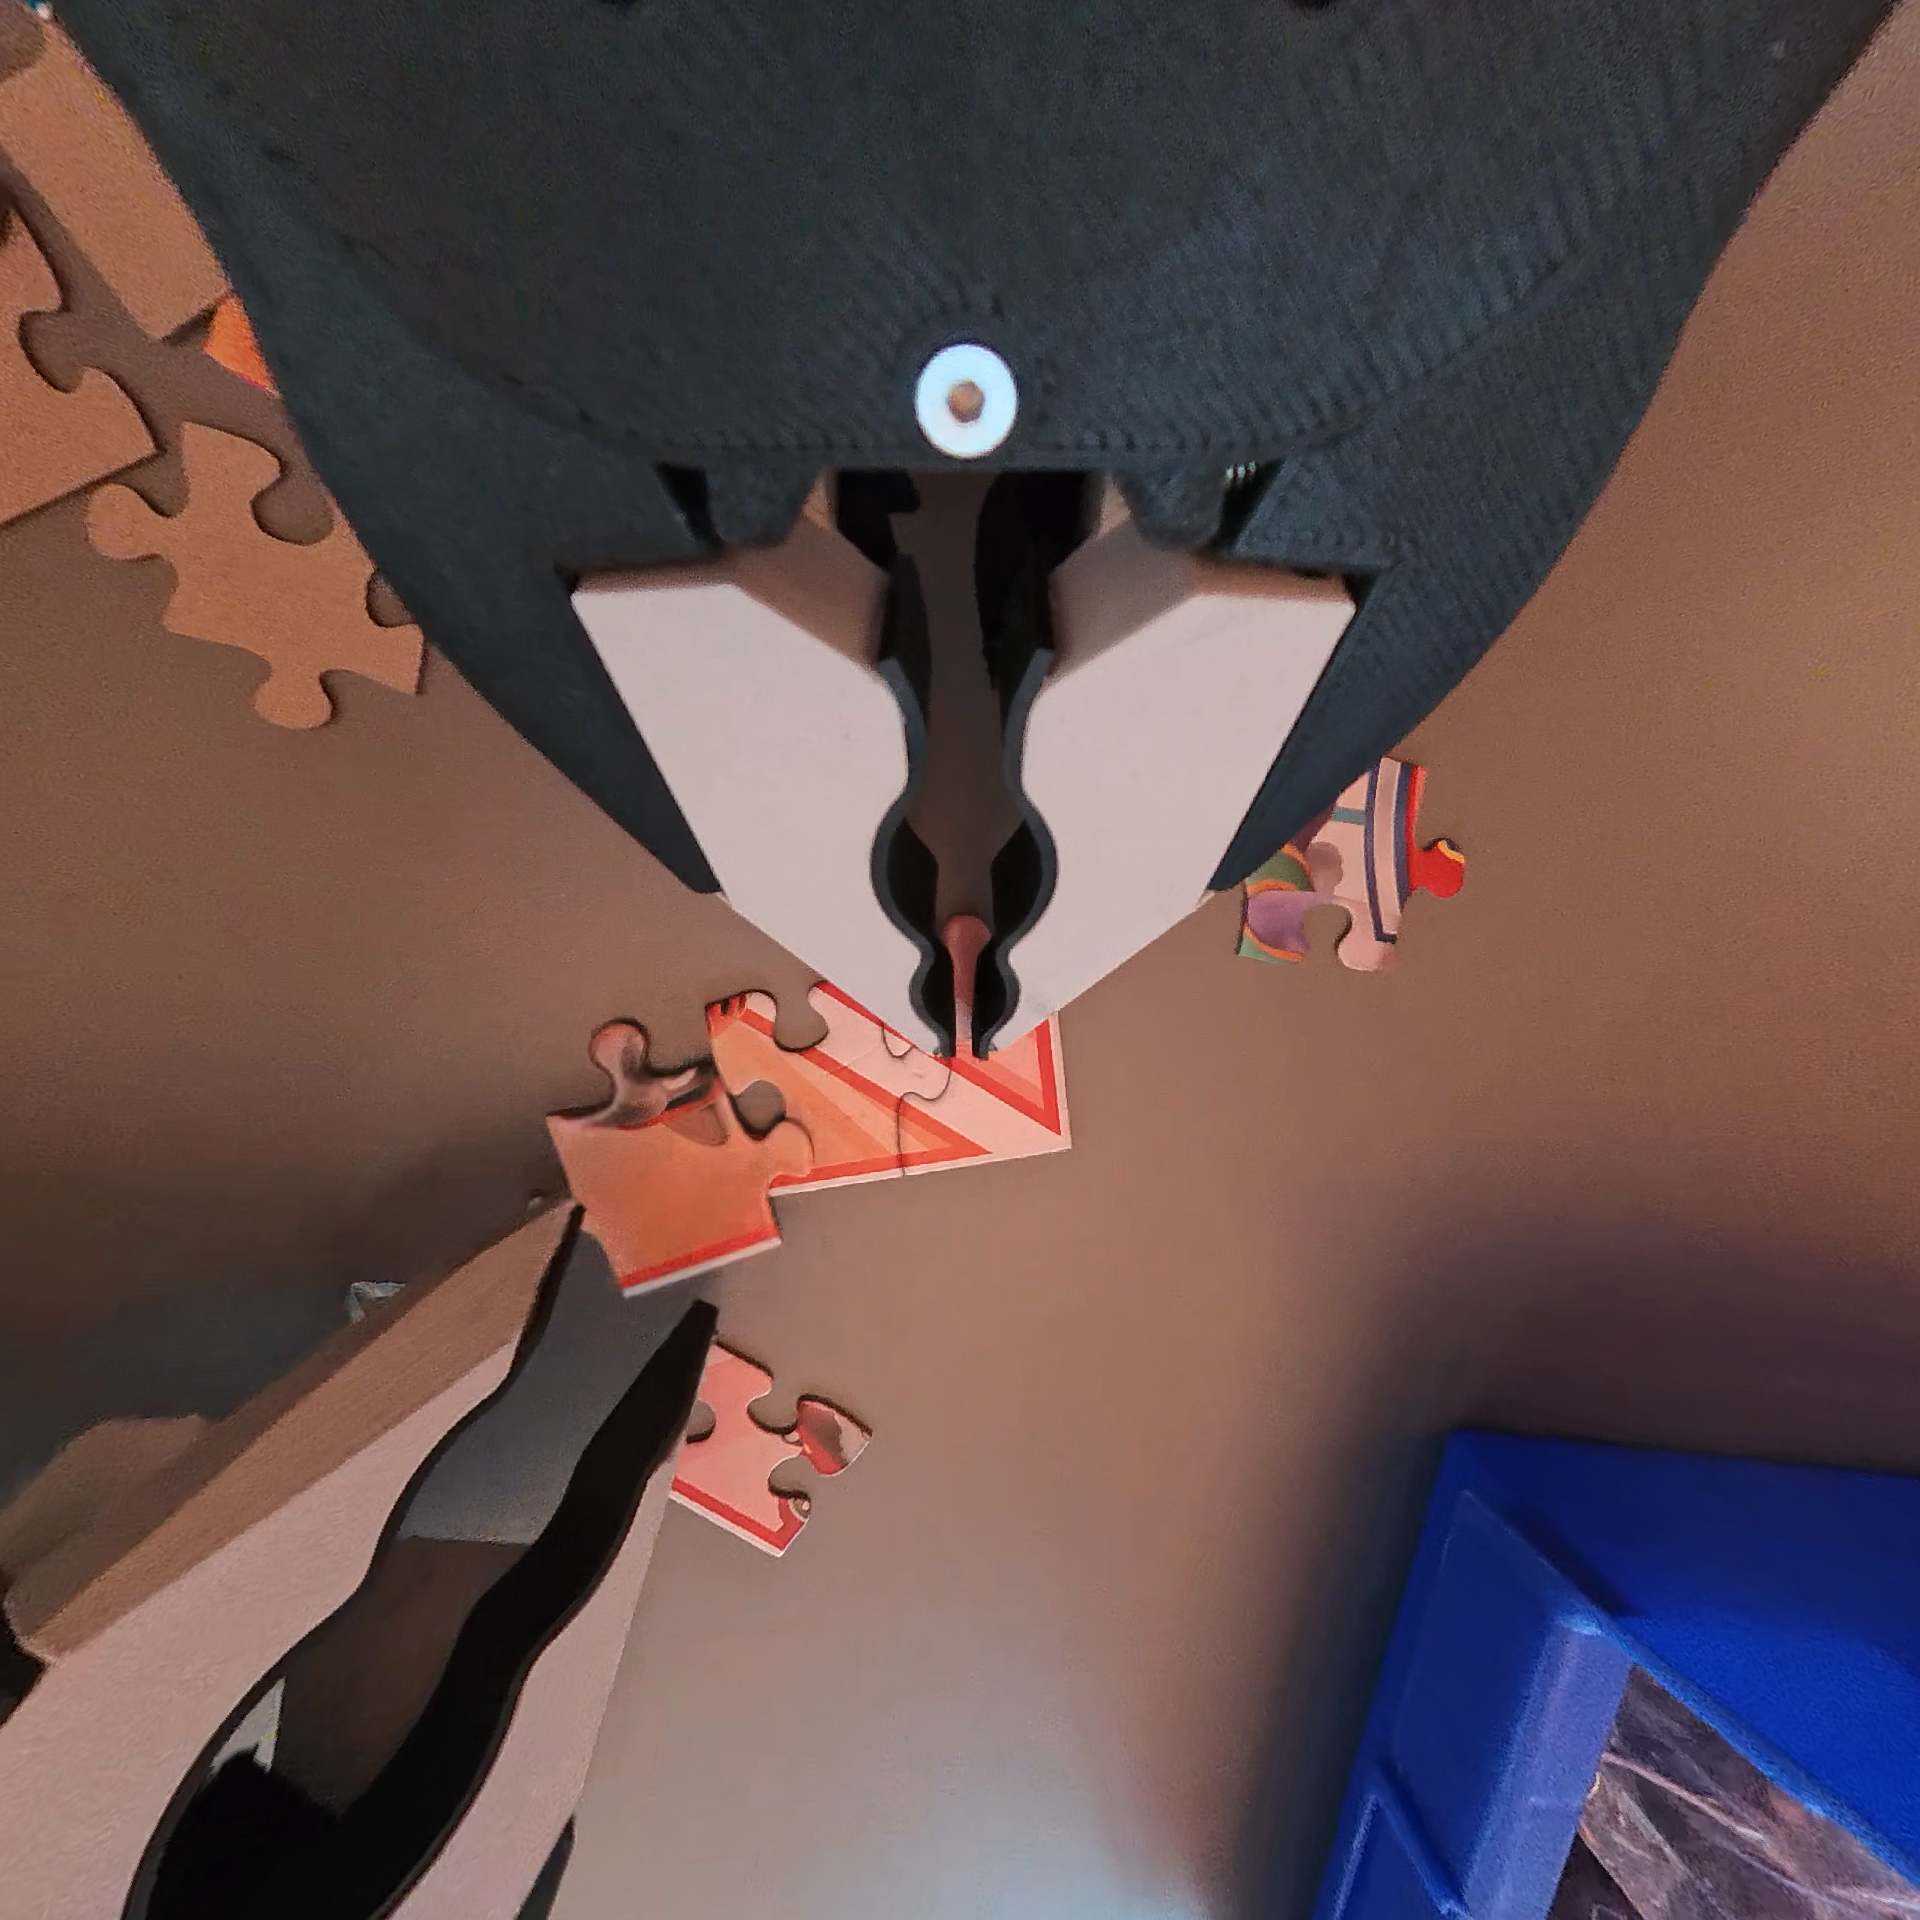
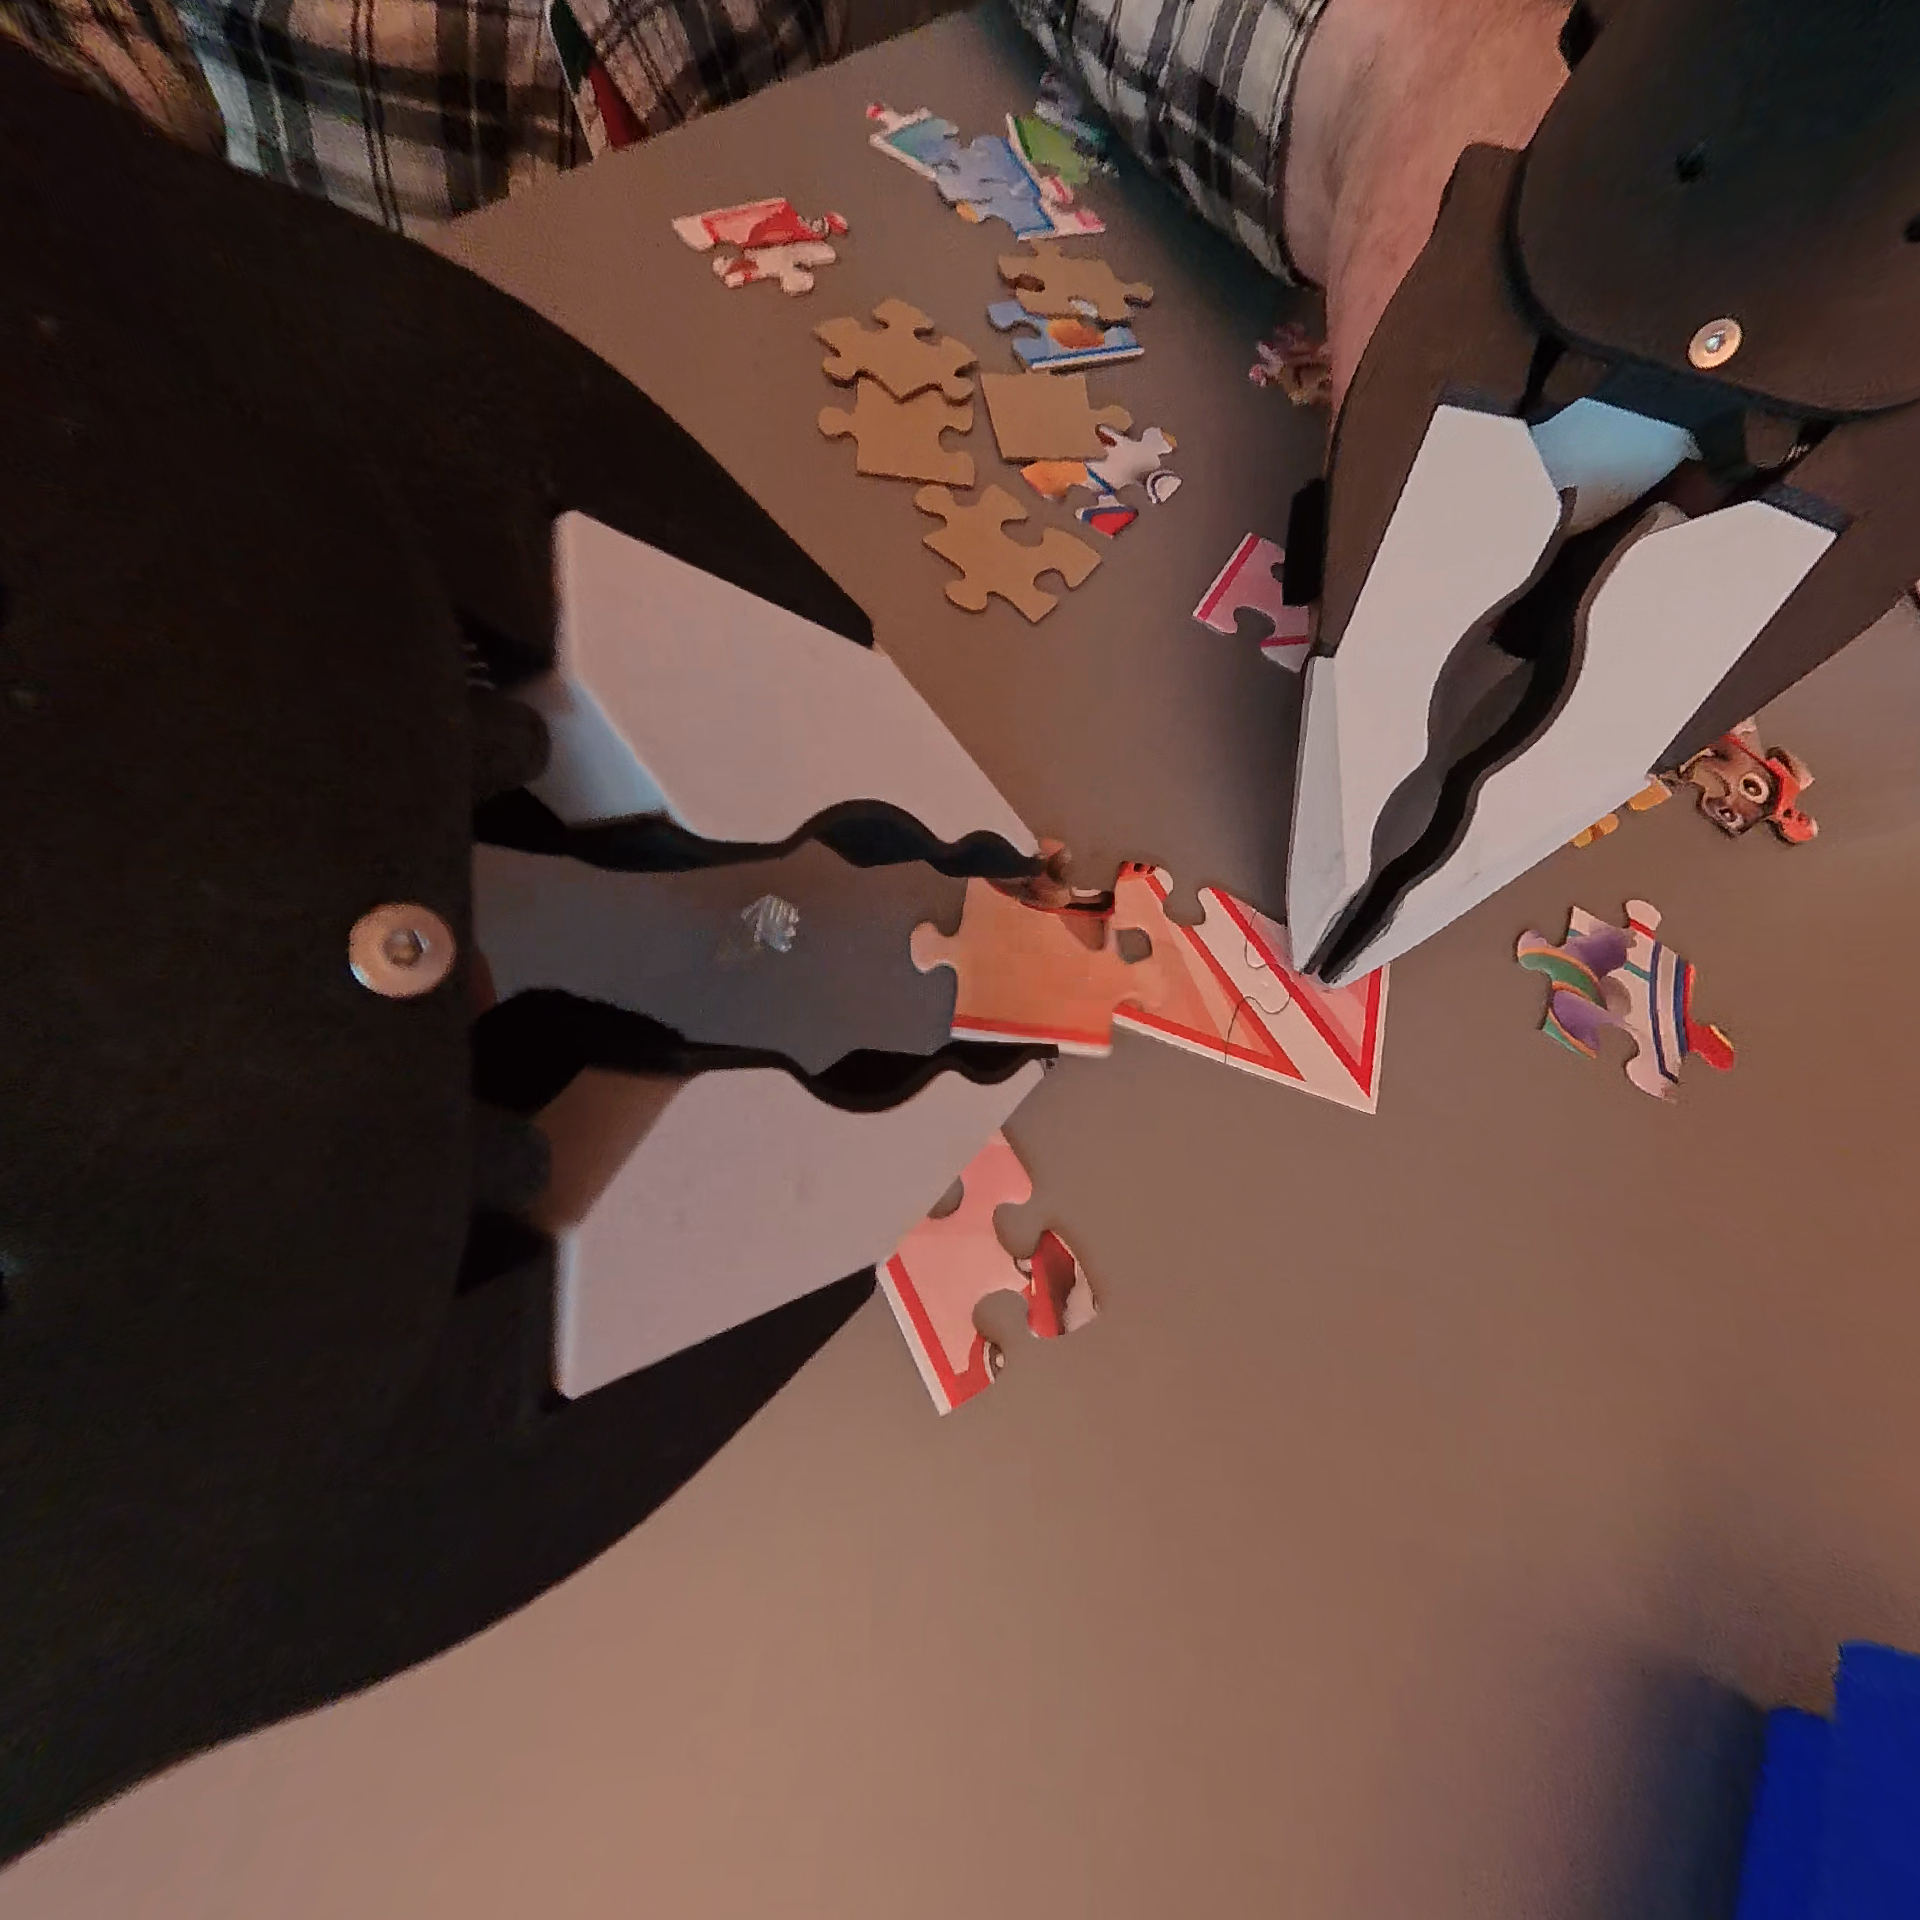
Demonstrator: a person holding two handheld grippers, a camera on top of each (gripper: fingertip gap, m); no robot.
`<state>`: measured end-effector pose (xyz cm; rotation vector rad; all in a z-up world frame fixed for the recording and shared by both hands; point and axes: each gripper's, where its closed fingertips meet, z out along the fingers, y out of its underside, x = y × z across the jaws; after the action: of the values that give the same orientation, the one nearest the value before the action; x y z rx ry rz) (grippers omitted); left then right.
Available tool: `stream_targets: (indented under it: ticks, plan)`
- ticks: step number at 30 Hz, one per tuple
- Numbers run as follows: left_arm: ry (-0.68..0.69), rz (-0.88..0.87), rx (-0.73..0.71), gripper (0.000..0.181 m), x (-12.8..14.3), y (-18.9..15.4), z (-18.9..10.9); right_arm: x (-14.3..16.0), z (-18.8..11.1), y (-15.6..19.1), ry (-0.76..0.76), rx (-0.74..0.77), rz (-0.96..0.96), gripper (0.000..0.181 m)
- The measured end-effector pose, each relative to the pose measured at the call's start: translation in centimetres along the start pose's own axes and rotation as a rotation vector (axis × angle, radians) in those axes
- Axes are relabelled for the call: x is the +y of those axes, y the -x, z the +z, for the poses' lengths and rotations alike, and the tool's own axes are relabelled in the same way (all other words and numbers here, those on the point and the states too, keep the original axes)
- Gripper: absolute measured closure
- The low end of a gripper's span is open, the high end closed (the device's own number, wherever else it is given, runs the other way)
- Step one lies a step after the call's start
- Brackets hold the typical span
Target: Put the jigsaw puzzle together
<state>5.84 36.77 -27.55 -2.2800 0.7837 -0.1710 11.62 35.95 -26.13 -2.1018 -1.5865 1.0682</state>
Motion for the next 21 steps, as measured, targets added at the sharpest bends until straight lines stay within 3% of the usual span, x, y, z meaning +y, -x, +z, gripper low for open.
stream_targets:
  ticks: [3,8,17,21]
  plan:
    - [-0.008,0.002,0.004,0.176,-0.1,-0.1,0.1,-0.5,-0.1,-0.1,-0.012,0.024,-0.044,0.159]
    - [-0.018,0.007,0.005,0.176,-0.1,-0.1,0.1,0.8,1.4,0.2,0.094,0.029,-0.064,0.181]
    - [-0.004,0.038,-0.011,0.177,-0.1,-0.2,0.1,0.9,1.4,0.4,0.106,0.044,0.002,0.181]
    - [-0.006,0.035,0.02,0.165,-0.1,-0.4,-0.1,0.9,1.3,0.6,0.118,0.061,0.009,0.181]
